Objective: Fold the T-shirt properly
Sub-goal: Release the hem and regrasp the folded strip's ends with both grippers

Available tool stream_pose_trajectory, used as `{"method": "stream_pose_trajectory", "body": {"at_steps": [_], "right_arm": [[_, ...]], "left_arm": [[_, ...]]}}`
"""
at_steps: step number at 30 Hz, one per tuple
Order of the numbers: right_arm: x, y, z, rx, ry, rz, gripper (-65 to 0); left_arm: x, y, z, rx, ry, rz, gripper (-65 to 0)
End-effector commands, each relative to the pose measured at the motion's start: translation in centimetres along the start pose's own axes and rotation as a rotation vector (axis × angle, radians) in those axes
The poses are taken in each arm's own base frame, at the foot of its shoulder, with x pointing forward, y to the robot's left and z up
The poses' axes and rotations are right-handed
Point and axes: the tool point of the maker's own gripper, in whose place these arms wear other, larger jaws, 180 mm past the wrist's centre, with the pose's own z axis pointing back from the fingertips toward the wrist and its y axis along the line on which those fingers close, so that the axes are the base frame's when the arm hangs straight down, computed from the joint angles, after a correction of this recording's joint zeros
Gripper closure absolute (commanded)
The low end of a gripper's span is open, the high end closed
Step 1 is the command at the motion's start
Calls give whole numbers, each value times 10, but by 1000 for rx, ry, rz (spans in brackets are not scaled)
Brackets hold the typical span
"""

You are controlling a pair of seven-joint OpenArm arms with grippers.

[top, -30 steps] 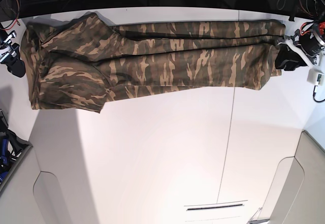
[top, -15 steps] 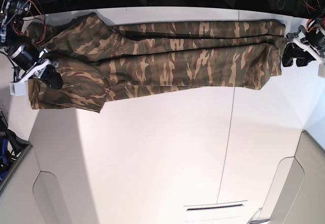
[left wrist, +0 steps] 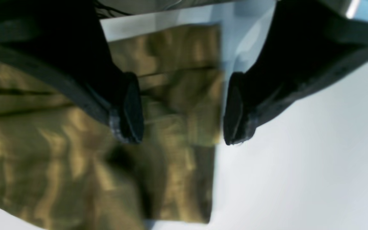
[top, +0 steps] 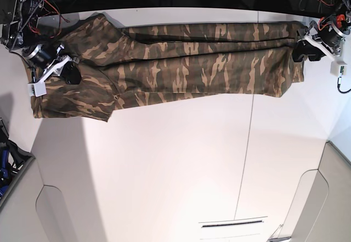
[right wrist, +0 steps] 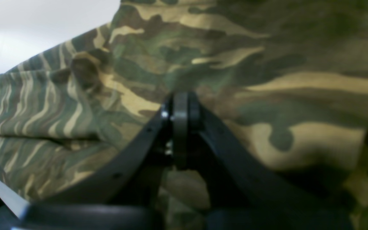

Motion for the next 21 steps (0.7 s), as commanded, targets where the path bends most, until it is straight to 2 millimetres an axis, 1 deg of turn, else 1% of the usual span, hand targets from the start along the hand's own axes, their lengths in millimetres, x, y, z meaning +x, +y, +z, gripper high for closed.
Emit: {"method": "stream_pose_trajectory", "body": {"at_steps": [1,5,9,14,18,19,20,21], "right_arm": [[14,-2,3,0,-37,16,0],[17,2,3,19,-54,-2,0],[17,1,3,17,-51,0,0],[17,1,3,17,-51,0,0],[19,4,4,32,-64,-15,0],[20,5,4,38,-68,-20,0],[21,6,4,43,-73,-25,0],[21,6,4,45,-74,-26,0]], "left_arm": [[7,2,2,-4,-24,-4,-424],[-1,3,-1,-31,-21,67,-424],[-6,-7,-1,-103,-11,91,-423],[-5,-12,-1,-138,-20,124,-423],[-2,-31,3,-249,-30,129,-420],[0,-34,3,-264,-41,134,-407],[2,-35,4,-271,-48,141,-374],[3,-35,4,-275,-52,144,-324]]}}
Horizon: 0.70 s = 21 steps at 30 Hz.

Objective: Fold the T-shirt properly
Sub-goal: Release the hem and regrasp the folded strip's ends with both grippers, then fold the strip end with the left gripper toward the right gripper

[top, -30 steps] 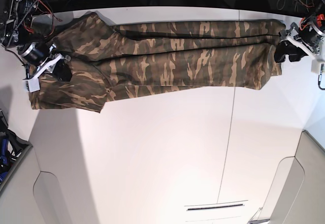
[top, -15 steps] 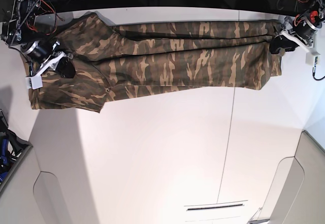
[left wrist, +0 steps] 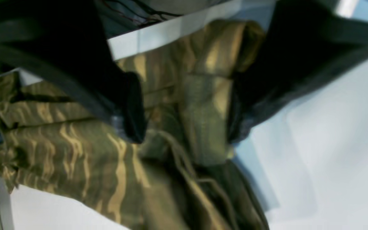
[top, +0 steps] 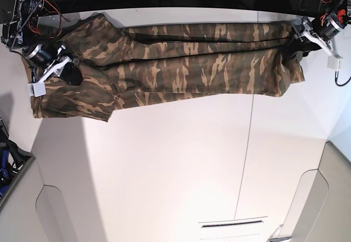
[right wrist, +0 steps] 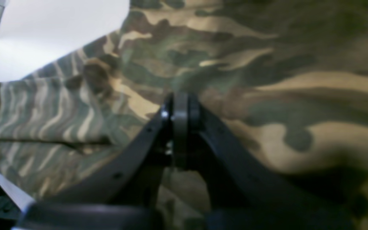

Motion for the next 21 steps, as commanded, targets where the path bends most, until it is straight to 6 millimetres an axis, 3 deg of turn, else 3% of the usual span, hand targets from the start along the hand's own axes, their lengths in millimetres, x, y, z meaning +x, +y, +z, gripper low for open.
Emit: {"method": "stream_pose_trajectory", "body": {"at_steps": [1,5,12,21], "right_arm": [[16,1,3,9,-44,14,0],[16,1,3,9,-45,14,0],[21,3,5,21,-65,4,0],[61,-6,38,15,-206,-39,0]], "left_arm": [[15,-5,3,-24,-39,-23,-260],[17,-6,1,-29,-47,-24,-1],[24,-19,3,-94,-74,-62,0],[63,-38,17,-108,-87,-240,0]]}}
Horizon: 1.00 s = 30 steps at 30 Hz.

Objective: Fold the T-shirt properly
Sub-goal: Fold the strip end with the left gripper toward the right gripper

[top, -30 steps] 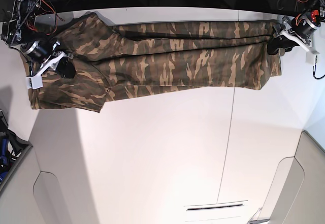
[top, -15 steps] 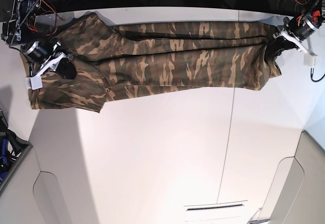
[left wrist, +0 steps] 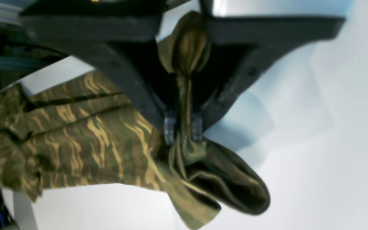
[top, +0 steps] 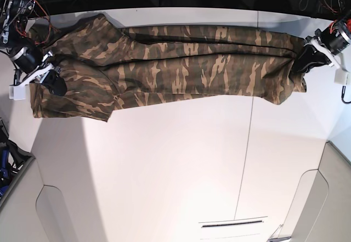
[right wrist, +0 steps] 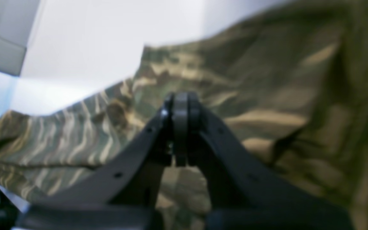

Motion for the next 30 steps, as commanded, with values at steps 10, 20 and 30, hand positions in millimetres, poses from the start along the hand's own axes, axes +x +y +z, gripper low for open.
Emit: {"method": "stream_pose_trajectory", "body": {"at_steps": [10,20,30], "right_arm": [[30,-14,19,-44,-85,19,-18],[31,-16,19,-59,-88,29,-62],[29,-30,24,-125,-72,54,-142]], "left_arm": [[53,-96,7,-208,-90,-272,0],[24,-210,-39,-407,-85,-375,0],[23,-250,-88,-410,-138,-376,0]]}}
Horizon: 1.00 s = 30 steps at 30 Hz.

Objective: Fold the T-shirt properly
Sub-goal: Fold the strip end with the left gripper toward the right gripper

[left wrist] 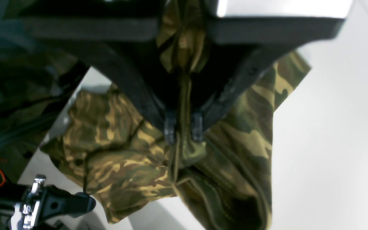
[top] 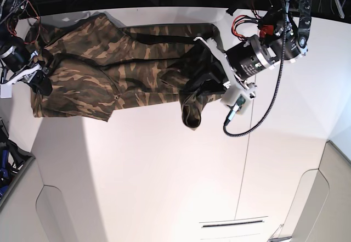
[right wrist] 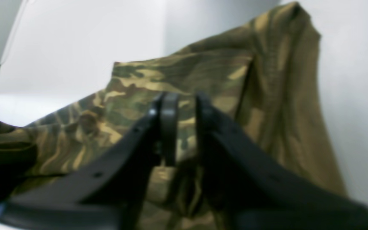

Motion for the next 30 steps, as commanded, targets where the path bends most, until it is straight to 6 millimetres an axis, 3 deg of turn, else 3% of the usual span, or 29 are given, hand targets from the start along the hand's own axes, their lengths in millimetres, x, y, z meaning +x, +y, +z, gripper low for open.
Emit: {"method": "stream_pose_trajectory", "body": {"at_steps": [1,5,9,12,14,23,26,30], "right_arm": [[21,-2,6,-3,-61,22,-183],[27,-11,12,-29,-87,14,-309],[29,-19,16,-61,-85,25,-357],[28,-28,18,-104,-66,31,-388],[30,-30,19,-110,-66,36,-416],[24,-57,23,-200,-33,38,-434],[13,-60,19,-194,-6,12,-434],[-11,-59,9,-148,41,-41,-434]], "left_arm": [[15,-2,-2,-7,-62,21,0],[6,-4,-15,4,-70,116,0],[-17,-12,-36,-17,-36,204,0],[-32,-28,-50,-61,-6,255,-218],[-34,-42,-58,-98,-13,275,-295],[-33,-122,-83,-289,2,292,-302],[-36,-129,-86,-287,19,255,-302],[-41,-124,-87,-258,37,215,-302]]}}
